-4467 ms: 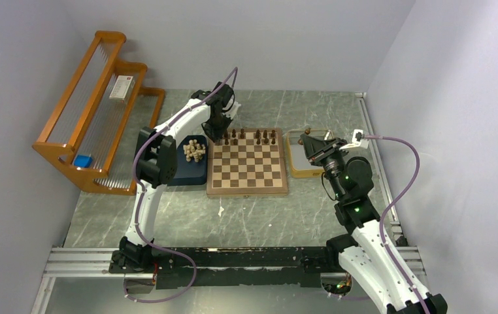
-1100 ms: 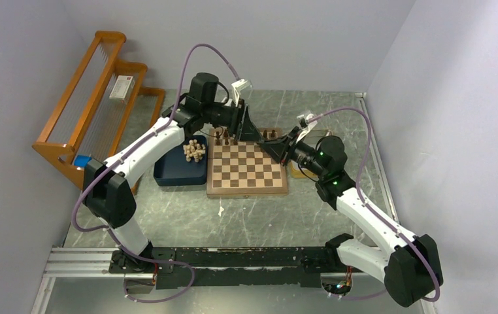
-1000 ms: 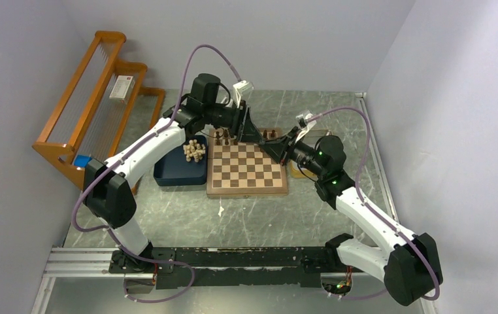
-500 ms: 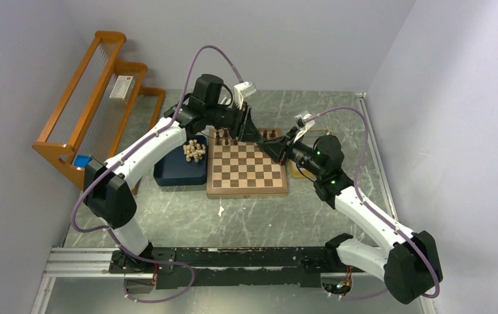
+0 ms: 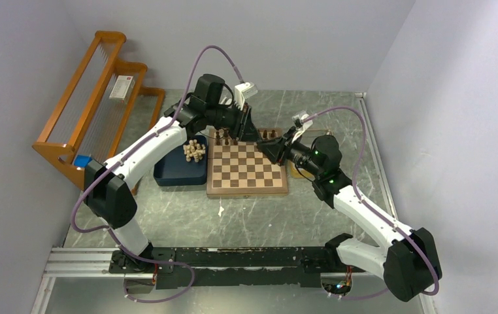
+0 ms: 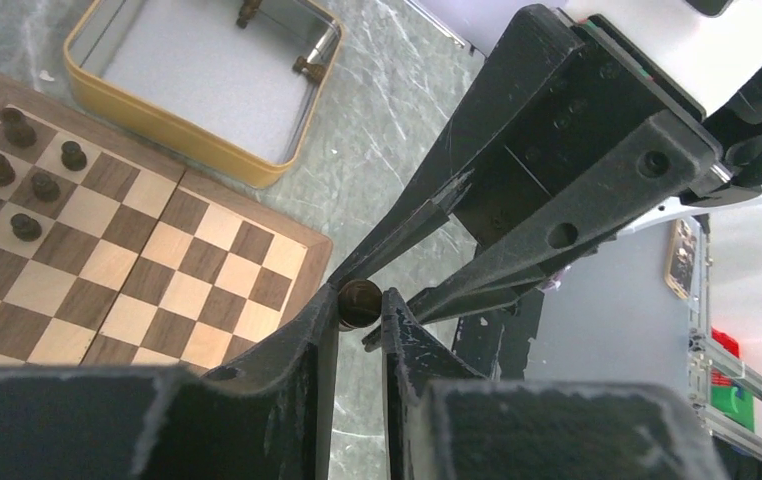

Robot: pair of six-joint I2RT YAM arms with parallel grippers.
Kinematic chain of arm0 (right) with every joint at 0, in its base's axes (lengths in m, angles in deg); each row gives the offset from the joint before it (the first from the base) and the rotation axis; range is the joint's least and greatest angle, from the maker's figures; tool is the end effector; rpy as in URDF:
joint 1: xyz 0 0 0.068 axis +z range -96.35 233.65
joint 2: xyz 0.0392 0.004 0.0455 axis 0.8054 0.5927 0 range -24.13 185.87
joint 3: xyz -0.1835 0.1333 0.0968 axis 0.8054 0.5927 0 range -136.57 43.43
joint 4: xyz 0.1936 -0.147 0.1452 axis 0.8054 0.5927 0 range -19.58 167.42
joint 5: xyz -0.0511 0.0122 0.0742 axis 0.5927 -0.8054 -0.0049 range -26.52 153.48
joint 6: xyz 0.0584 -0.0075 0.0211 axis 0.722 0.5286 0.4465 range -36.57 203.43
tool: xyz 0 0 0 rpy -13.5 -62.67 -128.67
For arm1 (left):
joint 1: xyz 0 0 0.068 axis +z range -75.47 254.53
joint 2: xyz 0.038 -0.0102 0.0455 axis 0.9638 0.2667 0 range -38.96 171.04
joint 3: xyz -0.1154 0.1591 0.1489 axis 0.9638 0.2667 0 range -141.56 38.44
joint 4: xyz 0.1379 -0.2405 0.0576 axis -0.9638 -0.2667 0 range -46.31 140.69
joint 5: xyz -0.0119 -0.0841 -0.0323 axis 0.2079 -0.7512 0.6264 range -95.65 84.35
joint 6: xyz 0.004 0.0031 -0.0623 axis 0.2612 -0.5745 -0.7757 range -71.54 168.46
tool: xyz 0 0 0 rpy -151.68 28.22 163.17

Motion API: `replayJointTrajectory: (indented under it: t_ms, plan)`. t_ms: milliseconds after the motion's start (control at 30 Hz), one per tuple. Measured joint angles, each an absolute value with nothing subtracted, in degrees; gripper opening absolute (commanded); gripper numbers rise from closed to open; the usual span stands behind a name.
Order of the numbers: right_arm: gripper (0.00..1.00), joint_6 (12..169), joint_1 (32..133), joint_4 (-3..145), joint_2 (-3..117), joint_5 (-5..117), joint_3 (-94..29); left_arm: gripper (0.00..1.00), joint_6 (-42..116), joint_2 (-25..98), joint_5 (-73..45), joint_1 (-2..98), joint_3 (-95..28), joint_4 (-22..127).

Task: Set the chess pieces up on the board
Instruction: Place the chess piece on the chessboard.

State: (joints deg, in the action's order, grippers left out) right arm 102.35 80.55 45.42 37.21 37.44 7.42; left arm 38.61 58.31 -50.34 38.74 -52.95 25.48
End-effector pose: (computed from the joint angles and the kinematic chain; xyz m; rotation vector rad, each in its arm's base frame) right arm 0.2502 0.1504 0.2601 -0.4847 1.5914 0.9728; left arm 0.3170 -0.2699 0.3249 0.9680 1.9809 -1.2841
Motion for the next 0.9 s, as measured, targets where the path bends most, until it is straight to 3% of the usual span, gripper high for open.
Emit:
replayJointTrajectory:
  t_ms: [433,567,700,833,900]
  plan:
    - [0.55,100.71,80.74,50.32,37.08,40.24,7.45,0.15,40.80,58.33,-38.76,38.02,-53.87,24.87]
    - [0.65,100.69,80.76,53.80,34.57,42.84,7.47,0.14,40.99,58.51,-32.44,37.65,-53.85,25.85]
    - [0.69,100.60,80.76,57.58,30.89,45.66,7.45,0.13,40.88,58.88,-26.91,37.56,-53.08,28.62]
    - [0.84,100.03,80.79,63.35,27.83,49.15,6.22,0.13,40.34,60.84,-22.04,37.56,-52.97,31.84]
    - [0.87,99.73,80.76,66.23,26.50,50.95,5.00,0.13,40.03,62.48,-19.74,37.56,-52.97,33.67]
